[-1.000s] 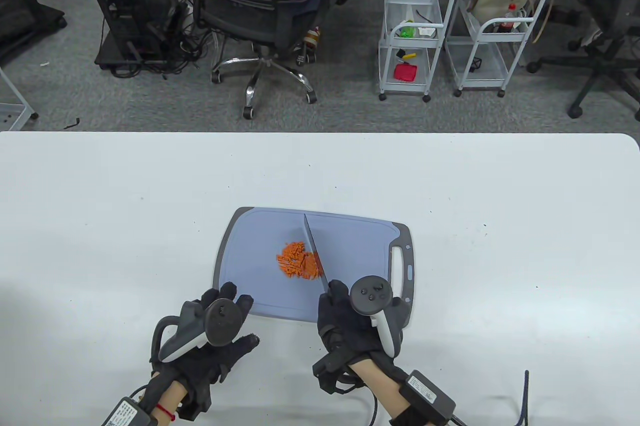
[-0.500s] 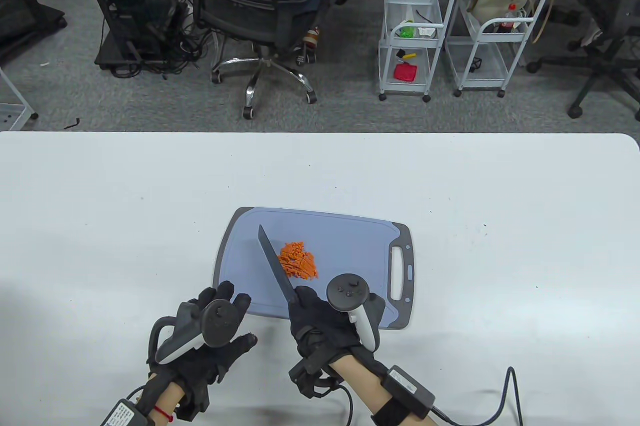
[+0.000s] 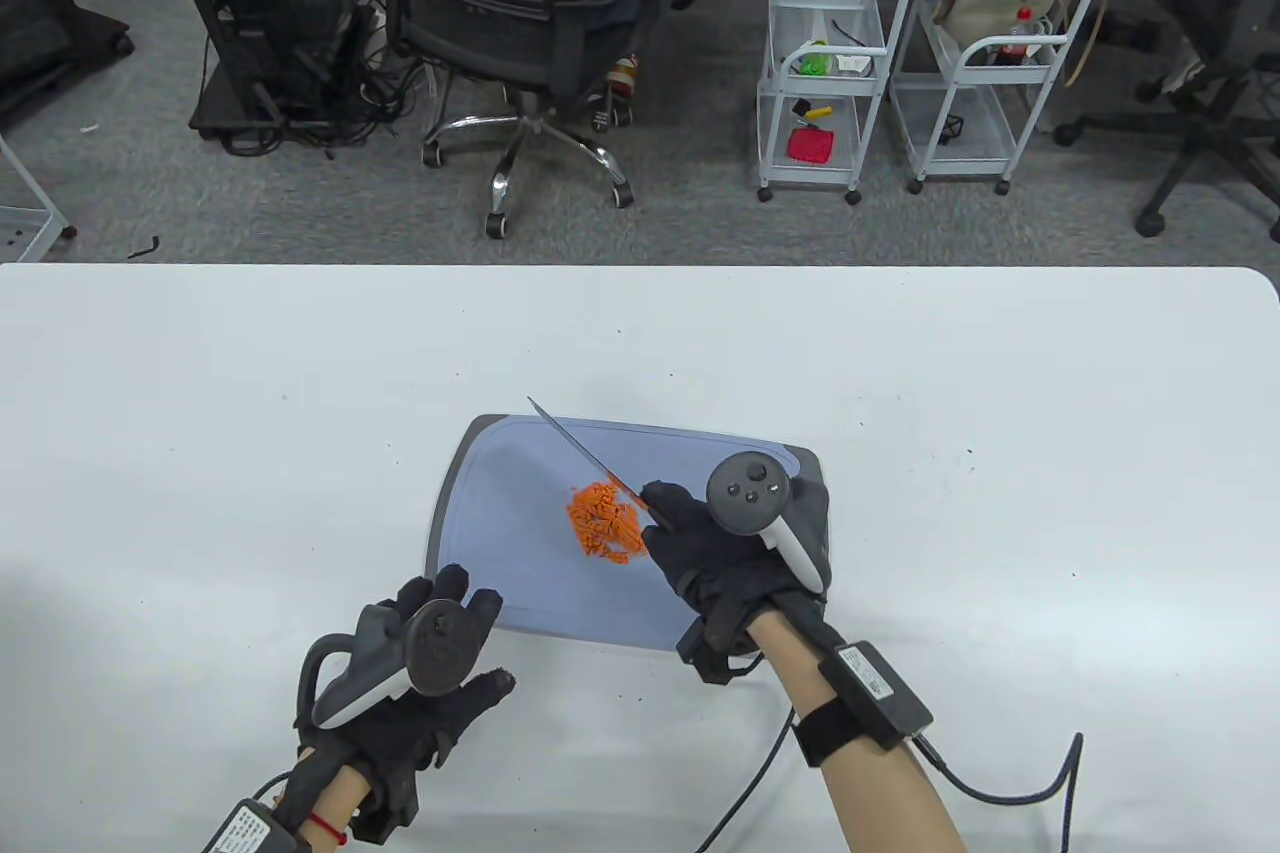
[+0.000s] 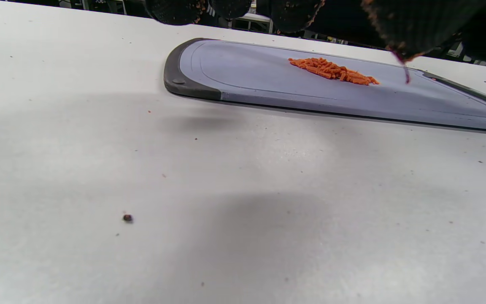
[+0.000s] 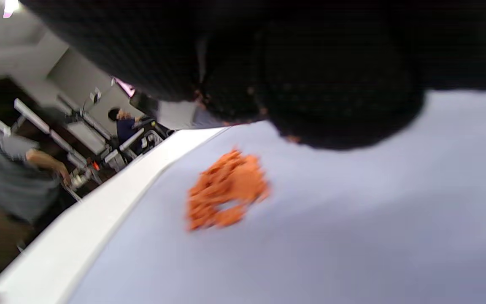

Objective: Chop plasticine discs into granules with repetitive downward strikes

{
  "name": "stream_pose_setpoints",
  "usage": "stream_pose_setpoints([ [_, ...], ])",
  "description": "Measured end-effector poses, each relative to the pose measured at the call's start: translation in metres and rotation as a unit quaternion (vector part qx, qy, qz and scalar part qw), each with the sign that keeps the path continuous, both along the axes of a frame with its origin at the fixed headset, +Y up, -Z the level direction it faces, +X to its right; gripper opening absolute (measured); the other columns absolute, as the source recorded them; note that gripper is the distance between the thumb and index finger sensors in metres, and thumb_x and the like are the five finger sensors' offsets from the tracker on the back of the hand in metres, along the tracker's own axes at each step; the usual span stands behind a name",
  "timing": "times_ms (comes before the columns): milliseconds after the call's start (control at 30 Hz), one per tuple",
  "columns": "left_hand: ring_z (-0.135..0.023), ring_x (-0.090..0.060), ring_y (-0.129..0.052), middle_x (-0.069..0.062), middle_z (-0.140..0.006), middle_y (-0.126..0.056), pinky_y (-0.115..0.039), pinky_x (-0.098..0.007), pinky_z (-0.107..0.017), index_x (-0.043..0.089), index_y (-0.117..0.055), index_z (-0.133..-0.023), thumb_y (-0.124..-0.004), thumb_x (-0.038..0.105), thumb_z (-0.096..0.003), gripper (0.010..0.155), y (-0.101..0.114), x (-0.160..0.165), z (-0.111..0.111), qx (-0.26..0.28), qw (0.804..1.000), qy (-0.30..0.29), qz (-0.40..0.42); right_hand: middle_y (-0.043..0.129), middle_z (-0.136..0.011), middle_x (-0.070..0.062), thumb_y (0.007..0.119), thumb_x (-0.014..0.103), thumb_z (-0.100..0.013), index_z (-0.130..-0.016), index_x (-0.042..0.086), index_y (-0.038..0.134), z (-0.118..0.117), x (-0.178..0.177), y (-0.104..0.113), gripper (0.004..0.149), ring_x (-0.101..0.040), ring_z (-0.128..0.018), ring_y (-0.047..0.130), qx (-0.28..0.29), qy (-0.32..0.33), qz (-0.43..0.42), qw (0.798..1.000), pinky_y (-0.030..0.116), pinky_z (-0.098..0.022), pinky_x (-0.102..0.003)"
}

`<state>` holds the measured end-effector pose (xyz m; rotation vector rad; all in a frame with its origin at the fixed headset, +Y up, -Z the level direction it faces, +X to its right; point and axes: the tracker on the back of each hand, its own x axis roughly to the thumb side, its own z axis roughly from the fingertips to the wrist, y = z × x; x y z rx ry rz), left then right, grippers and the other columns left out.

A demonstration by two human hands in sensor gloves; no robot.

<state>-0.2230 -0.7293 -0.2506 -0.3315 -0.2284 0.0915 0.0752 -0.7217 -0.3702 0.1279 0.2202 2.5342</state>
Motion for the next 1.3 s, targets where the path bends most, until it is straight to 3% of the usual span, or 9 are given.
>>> stream_pose_setpoints([
  [167,-0.112,-0.050,-0.045,-0.012,-0.127,-0.031,-0.040,-0.065,-0.077,0.032,-0.045,-0.114,-0.061,0.066,-0.0421,0.081,-0.001,0.000,-0.001,-0.003,1.000,-0.001,-0.008,0.103,-0.062,-0.008,0.094,0.039,-0.042,-0.090,0.035,0.092,-0.022,0.009,-0.010,0.049,-0.031,-0.027,0.110,-0.002,0.033,0.031,0.999,0.090,-0.026,-0.051],
  [333,-0.113,-0.050,-0.045,-0.012,-0.127,-0.031,-0.040,-0.065,-0.077,0.032,-0.045,-0.114,-0.061,0.067,-0.0421,0.081,0.000,0.000,-0.001,-0.004,1.000,-0.001,-0.010,0.104,-0.062,-0.009,0.096,0.039,-0.041,-0.088,0.034,0.094,-0.017,0.017,-0.014,0.048,-0.033,-0.028,0.110,-0.017,0.066,0.004,0.998,0.090,-0.026,-0.052],
  [533,-0.112,-0.050,-0.045,-0.012,-0.127,-0.031,-0.041,-0.065,-0.077,0.032,-0.045,-0.114,-0.060,0.067,-0.0422,0.081,-0.002,0.002,-0.001,-0.012,1.000,0.000,-0.009,0.104,-0.061,-0.010,0.095,0.039,-0.041,-0.089,0.033,0.093,-0.004,0.023,-0.012,0.048,-0.032,-0.028,0.111,0.004,0.062,0.005,0.998,0.090,-0.026,-0.051],
  [633,-0.112,-0.050,-0.046,-0.012,-0.127,-0.031,-0.041,-0.065,-0.077,0.032,-0.045,-0.114,-0.060,0.067,-0.0421,0.081,-0.001,0.000,-0.001,-0.010,1.000,0.001,-0.008,0.104,-0.061,-0.009,0.092,0.040,-0.042,-0.092,0.033,0.090,0.012,0.027,0.002,0.050,-0.030,-0.026,0.111,0.044,0.025,0.009,0.999,0.091,-0.025,-0.049],
  [800,-0.113,-0.050,-0.040,-0.011,-0.127,-0.030,-0.036,-0.066,-0.077,0.032,-0.045,-0.114,-0.060,0.067,-0.0423,0.081,0.002,-0.002,-0.002,0.009,1.000,0.016,0.001,0.102,-0.063,-0.010,0.086,0.044,-0.045,-0.096,0.031,0.088,0.064,0.040,0.021,0.053,-0.028,-0.024,0.110,0.079,-0.107,-0.019,0.991,0.090,-0.023,-0.048],
  [933,-0.113,-0.049,-0.038,-0.011,-0.127,-0.028,-0.034,-0.065,-0.077,0.032,-0.044,-0.114,-0.060,0.067,-0.0423,0.081,0.001,-0.002,-0.003,0.016,1.000,0.019,0.002,0.100,-0.066,-0.012,0.083,0.043,-0.047,-0.099,0.029,0.085,0.102,0.056,0.022,0.054,-0.028,-0.026,0.109,0.079,-0.214,0.000,0.974,0.090,-0.024,-0.048],
  [1033,-0.113,-0.049,-0.038,-0.011,-0.127,-0.028,-0.035,-0.065,-0.077,0.032,-0.044,-0.114,-0.060,0.067,-0.0422,0.081,0.000,-0.001,-0.003,0.015,1.000,0.019,0.002,0.100,-0.066,-0.014,0.083,0.042,-0.047,-0.100,0.028,0.083,0.114,0.064,0.014,0.055,-0.029,-0.026,0.109,0.088,-0.261,0.059,0.960,0.089,-0.024,-0.049],
  [1300,-0.113,-0.050,-0.038,-0.011,-0.127,-0.028,-0.035,-0.065,-0.077,0.032,-0.043,-0.114,-0.060,0.067,-0.0422,0.081,0.000,0.003,0.000,0.017,1.000,0.012,-0.005,0.098,-0.070,-0.015,0.084,0.041,-0.048,-0.099,0.031,0.083,0.116,0.041,-0.010,0.052,-0.031,-0.030,0.109,0.095,-0.249,0.274,0.924,0.089,-0.026,-0.050],
])
